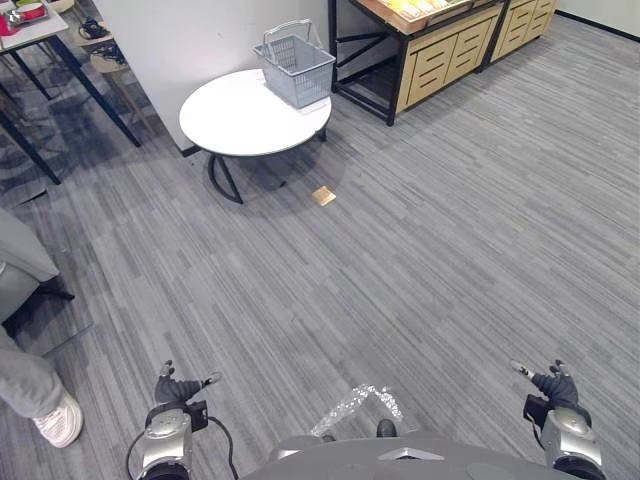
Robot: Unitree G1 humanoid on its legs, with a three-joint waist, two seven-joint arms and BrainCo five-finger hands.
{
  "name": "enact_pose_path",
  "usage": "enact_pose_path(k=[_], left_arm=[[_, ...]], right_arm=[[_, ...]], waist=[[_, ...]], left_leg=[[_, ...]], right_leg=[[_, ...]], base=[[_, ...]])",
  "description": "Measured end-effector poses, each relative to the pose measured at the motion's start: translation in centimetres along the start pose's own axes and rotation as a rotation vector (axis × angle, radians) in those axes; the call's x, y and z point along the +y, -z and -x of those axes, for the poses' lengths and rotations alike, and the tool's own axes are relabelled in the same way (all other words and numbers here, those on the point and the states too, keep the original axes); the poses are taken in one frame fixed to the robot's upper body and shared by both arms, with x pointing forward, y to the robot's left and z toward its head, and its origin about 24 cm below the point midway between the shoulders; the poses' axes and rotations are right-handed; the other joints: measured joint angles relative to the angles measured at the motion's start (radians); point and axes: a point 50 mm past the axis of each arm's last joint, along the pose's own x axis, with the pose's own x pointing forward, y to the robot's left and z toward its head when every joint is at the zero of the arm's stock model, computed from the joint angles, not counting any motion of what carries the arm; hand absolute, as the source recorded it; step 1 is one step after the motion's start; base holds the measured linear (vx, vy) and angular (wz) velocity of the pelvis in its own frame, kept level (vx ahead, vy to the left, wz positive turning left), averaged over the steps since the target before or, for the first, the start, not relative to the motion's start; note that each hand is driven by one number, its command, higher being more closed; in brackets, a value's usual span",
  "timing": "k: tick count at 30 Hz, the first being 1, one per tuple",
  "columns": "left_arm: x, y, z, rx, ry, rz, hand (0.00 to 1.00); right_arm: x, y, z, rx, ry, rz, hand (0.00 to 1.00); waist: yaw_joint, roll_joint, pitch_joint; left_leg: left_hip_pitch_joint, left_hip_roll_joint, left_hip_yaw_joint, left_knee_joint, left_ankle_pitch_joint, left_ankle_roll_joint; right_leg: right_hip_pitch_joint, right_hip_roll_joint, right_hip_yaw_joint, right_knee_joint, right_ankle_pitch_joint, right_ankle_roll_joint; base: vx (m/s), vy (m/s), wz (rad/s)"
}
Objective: Pick vegetable in the basket
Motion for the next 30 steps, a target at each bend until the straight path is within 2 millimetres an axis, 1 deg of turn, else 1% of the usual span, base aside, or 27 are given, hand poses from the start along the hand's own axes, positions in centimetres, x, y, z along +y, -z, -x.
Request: enact_pose_path(k=[5, 10, 16, 18, 20, 21, 22, 23, 24, 25, 26, 27, 28, 29, 30], left_arm=[[-0.6, 0.0, 0.1, -0.004, 0.023, -0.025, 0.00], [-1.1, 0.2, 0.2, 0.002, 0.049, -0.045, 0.00], [-1.3, 0.1, 0.2, 0.001, 0.053, -0.041, 0.00], [-1.3, 0.0, 0.1, 0.001, 0.053, -0.033, 0.00], [-1.3, 0.0, 0.1, 0.000, 0.052, -0.032, 0.00], [-1.3, 0.0, 0.1, -0.001, 0.051, -0.032, 0.00], [-1.3, 0.0, 0.1, -0.001, 0.051, -0.032, 0.00], [-1.3, -0.1, 0.1, -0.003, 0.052, -0.031, 0.00], [-1.4, -0.3, 0.0, -0.008, 0.052, -0.028, 0.00], [-1.7, -0.6, 0.0, -0.015, 0.057, -0.011, 0.00], [-1.9, -0.7, 0.0, -0.015, 0.060, -0.002, 0.00], [-2.2, -0.4, 0.1, -0.004, 0.067, 0.023, 0.00], [-2.6, -0.4, 0.2, 0.001, 0.074, 0.036, 0.00], [-2.7, -0.4, 0.2, 0.001, 0.078, 0.037, 0.00], [-3.0, -0.4, 0.3, -0.003, 0.089, 0.029, 0.00]], right_arm=[[0.4, 0.3, 0.0, 0.010, -0.023, 0.015, 0.00], [0.4, 0.5, 0.1, 0.019, -0.023, 0.016, 0.00], [0.3, 0.8, 0.2, 0.026, -0.021, 0.020, 0.00], [0.3, 0.7, 0.1, 0.024, -0.021, 0.036, 0.00], [0.3, 0.6, 0.1, 0.020, -0.020, 0.058, 0.00], [0.4, 0.5, 0.1, 0.016, -0.022, 0.056, 0.00], [0.5, 0.3, 0.0, 0.013, -0.021, 0.055, 0.00], [0.5, 0.2, 0.0, 0.010, -0.022, 0.060, 0.00], [0.7, 0.0, -0.1, 0.004, -0.029, 0.076, 0.00], [0.7, -0.2, -0.1, -0.005, -0.036, 0.100, 0.00], [0.7, -0.5, -0.2, -0.014, -0.038, 0.113, 0.00], [0.6, -1.1, -0.4, -0.033, -0.033, 0.118, 0.00], [0.5, -1.5, -0.5, -0.043, -0.020, 0.115, 0.00], [0.5, -1.6, -0.5, -0.045, -0.016, 0.114, 0.00], [0.3, -1.9, -0.6, -0.050, -0.010, 0.110, 0.00]], waist=[[-0.004, -0.003, 0.002], [-0.016, -0.004, 0.002], [-0.018, -0.004, 0.001], [-0.018, -0.004, 0.001], [-0.018, -0.004, 0.002], [-0.018, -0.005, 0.005], [-0.018, -0.005, 0.007], [-0.018, -0.004, 0.010], [-0.017, -0.007, 0.032], [-0.014, -0.005, 0.049], [-0.011, 0.001, 0.060], [-0.006, 0.004, 0.084], [-0.002, 0.014, 0.098], [-0.002, 0.014, 0.100], [0.001, 0.014, 0.101]], left_leg=[[-0.003, 0.001, -0.003, 0.012, 0.000, 0.001], [-0.017, 0.002, -0.014, 0.012, 0.003, 0.006], [-0.017, 0.002, -0.030, -0.004, 0.012, 0.007], [-0.017, 0.003, -0.030, -0.005, 0.012, 0.006], [-0.018, 0.005, -0.028, -0.001, 0.006, -0.003], [-0.023, 0.005, -0.026, 0.025, -0.012, -0.018], [-0.056, 0.008, -0.014, 0.101, -0.051, -0.035], [-0.088, 0.017, 0.012, 0.192, -0.089, -0.053], [-0.131, 0.027, 0.037, 0.322, -0.114, -0.074], [-0.227, 0.054, 0.069, 0.548, -0.114, -0.085], [-0.271, 0.073, 0.082, 0.651, -0.097, -0.092], [-0.347, 0.107, 0.105, 0.810, -0.082, -0.088], [-0.390, 0.141, 0.128, 0.867, -0.100, -0.080], [-0.407, 0.152, 0.142, 0.857, -0.109, -0.081], [-0.434, 0.158, 0.172, 0.769, -0.115, -0.083]], right_leg=[[0.006, -0.001, -0.011, 0.001, 0.000, 0.000], [0.003, -0.001, -0.027, 0.002, -0.001, -0.001], [-0.001, -0.001, -0.042, 0.005, -0.008, -0.006], [-0.005, -0.001, -0.044, 0.013, -0.016, -0.005], [-0.027, -0.001, -0.043, 0.061, -0.047, -0.008], [-0.037, -0.005, -0.040, 0.093, -0.068, -0.009], [-0.053, -0.010, -0.039, 0.139, -0.097, -0.013], [-0.063, -0.011, -0.037, 0.169, -0.123, -0.015], [-0.058, -0.014, -0.028, 0.182, -0.148, -0.026], [-0.052, -0.016, -0.019, 0.202, -0.163, -0.033], [-0.047, -0.015, -0.014, 0.210, -0.169, -0.038], [-0.033, -0.015, 0.003, 0.222, -0.184, -0.043], [-0.020, -0.020, 0.017, 0.230, -0.197, -0.044], [-0.019, -0.026, 0.025, 0.231, -0.201, -0.040], [-0.017, -0.046, 0.039, 0.227, -0.208, -0.030]], base=[[-0.06, -0.023, 0.04], [-0.06, -0.026, 0.08], [0.01, -0.012, 0.08], [0.03, -0.006, 0.04], [0.04, -0.009, 0.01], [0.04, -0.003, 0.01], [0.00, 0.000, 0.00], [0.00, 0.000, 0.00], [-0.01, -0.041, -0.09], [-0.01, -0.039, -0.14], [0.00, -0.006, -0.34], [0.11, 0.068, -0.40], [0.11, 0.070, -0.38], [0.21, 0.125, -0.33], [0.19, 0.109, -0.29]])
